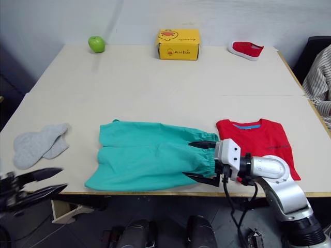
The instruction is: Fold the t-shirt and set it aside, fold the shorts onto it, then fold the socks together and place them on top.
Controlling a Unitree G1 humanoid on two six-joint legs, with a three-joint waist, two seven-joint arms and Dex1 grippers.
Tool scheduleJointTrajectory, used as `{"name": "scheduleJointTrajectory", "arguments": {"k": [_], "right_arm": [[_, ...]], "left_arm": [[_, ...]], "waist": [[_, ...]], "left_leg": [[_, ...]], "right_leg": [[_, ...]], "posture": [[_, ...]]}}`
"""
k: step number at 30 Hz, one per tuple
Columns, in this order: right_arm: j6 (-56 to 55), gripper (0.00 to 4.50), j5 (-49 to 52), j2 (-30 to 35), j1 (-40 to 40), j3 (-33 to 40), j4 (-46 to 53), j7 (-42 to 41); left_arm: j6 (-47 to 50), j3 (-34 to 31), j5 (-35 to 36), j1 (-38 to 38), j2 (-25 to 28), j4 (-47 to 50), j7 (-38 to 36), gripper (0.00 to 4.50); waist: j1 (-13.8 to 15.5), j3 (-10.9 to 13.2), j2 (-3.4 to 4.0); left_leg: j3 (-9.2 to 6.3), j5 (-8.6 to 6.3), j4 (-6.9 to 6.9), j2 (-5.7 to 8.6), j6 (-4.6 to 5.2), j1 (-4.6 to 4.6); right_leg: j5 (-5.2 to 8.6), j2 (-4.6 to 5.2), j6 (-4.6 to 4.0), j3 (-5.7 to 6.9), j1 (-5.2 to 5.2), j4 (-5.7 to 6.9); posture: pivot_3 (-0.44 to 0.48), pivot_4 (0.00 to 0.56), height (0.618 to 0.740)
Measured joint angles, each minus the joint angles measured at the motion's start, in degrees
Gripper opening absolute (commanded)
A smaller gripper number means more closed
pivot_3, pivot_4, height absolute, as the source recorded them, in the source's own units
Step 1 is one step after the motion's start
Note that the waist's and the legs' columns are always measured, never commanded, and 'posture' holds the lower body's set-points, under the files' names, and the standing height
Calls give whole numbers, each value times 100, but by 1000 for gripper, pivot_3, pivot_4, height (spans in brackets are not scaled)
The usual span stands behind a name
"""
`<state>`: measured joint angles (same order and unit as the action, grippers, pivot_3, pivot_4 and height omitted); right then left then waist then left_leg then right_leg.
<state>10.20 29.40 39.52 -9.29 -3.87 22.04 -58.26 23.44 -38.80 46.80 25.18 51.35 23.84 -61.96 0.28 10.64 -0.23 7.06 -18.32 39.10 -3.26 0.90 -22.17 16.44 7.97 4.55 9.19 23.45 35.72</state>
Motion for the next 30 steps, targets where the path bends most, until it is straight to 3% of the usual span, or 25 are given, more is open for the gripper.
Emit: {"name": "scheduleJointTrajectory", "arguments": {"k": [3, 7, 11, 15, 20, 25, 30], "right_arm": [[290, 3151, -190, -519, -106, -277, 38, 497], [343, 1684, -1014, -1426, -248, -1039, -233, 1298], [-81, 146, -1889, -1756, -273, -1519, -974, 1675], [-401, 31, -2434, -1901, -44, -1597, -1143, 2094], [-408, 31, -2739, -1987, 264, -1114, -1256, 2822], [-663, 31, -2483, -1960, 428, -550, -1602, 2919], [-462, 31, -2032, -2000, 136, -64, -1820, 2951]], "left_arm": [[93, 1063, -368, -1164, -64, -5, 392, 1352], [37, 2687, -1193, -2483, -636, -198, 851, 13], [-322, 3955, -2292, -3107, -1451, -1085, 1312, 0], [-649, 4234, -2972, -3351, -2023, -1633, 1979, 0], [-1006, 4152, -3507, -3475, -2209, -1974, 2695, 0], [-1397, 4139, -3723, -3253, -2164, -2128, 2804, 0], [-1860, 3973, -3594, -3241, -2420, -2387, 2753, 0]], "waist": [[-6, -3, -2], [-62, -8, -3], [-80, -11, -10], [-54, -15, -17], [-51, -21, -23], [-51, -60, -11], [-37, -68, -9]], "left_leg": [[8, 9, -3, -5, -20, 3], [53, 25, -11, -6, -52, 9], [75, 24, -8, 15, -45, 6], [79, 22, -5, -13, -40, 5], [81, 16, -3, -17, -32, 23], [107, -20, -19, -31, -5, 87], [113, -20, -17, -31, -3, 89]], "right_leg": [[3, -27, -5, -7, 6, 13], [3, -47, -6, -5, 26, 31], [0, -52, 0, -8, 37, 40], [-2, -46, 5, -12, 40, 30], [-3, -39, 5, -18, 32, 28], [1, -37, -4, -30, -10, 22], [1, -26, -3, -48, -7, 25]], "posture": [[0, 150, 740], [0, 150, 740], [0, 150, 740], [0, 150, 740], [0, 150, 740], [0, 150, 740], [0, 150, 740]]}}
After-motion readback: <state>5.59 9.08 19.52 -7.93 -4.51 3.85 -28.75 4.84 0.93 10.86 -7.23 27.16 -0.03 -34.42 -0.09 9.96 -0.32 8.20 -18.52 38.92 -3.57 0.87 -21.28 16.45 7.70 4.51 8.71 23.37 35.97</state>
